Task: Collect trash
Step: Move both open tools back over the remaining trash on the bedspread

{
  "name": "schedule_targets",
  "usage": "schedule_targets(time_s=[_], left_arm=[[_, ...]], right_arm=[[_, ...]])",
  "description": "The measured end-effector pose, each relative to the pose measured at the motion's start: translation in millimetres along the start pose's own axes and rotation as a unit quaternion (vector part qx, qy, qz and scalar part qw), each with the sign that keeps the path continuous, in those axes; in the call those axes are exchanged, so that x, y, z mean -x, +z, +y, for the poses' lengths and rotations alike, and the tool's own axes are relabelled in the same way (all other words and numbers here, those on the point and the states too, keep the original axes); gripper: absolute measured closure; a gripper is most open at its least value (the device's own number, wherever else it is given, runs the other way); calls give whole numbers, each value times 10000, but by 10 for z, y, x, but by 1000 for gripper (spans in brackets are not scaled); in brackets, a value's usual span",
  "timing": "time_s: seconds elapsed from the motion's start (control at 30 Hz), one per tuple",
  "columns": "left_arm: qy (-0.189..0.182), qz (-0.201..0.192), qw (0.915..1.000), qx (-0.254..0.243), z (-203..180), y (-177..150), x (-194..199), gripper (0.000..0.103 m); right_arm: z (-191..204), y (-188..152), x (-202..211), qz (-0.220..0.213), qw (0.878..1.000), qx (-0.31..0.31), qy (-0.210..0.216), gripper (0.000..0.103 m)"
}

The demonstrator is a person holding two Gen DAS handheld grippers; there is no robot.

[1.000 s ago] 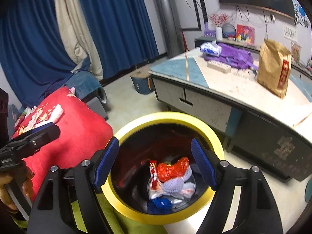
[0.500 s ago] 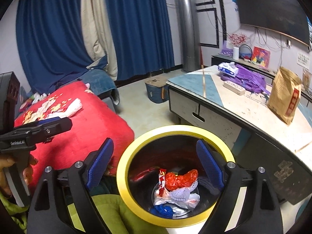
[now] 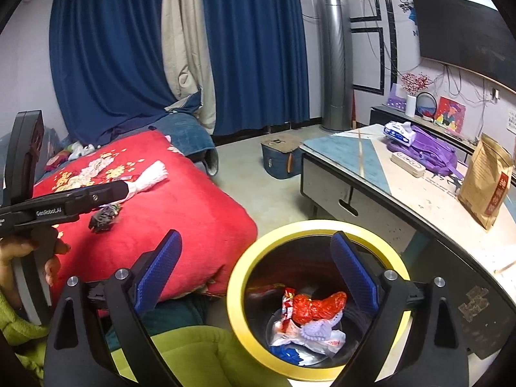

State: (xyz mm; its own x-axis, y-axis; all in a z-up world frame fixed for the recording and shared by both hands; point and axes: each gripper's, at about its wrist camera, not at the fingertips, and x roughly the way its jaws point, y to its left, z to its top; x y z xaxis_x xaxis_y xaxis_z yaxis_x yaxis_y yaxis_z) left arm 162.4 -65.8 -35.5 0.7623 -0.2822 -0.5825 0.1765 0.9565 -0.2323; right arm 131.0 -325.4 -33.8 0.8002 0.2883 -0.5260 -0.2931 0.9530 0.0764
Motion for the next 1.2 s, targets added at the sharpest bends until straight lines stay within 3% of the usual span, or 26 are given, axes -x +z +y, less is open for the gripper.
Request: schedule_targets(time_s=[0.87, 1.2], left_arm=[[913, -547, 9926, 583, 884, 99, 491, 11], [1233, -458, 9860, 1024, 1291, 15, 589, 11]], right_arm=[[1021, 359, -378, 1, 9949, 605, 811, 12], [1210, 525, -725, 163, 9946, 506, 893, 12]])
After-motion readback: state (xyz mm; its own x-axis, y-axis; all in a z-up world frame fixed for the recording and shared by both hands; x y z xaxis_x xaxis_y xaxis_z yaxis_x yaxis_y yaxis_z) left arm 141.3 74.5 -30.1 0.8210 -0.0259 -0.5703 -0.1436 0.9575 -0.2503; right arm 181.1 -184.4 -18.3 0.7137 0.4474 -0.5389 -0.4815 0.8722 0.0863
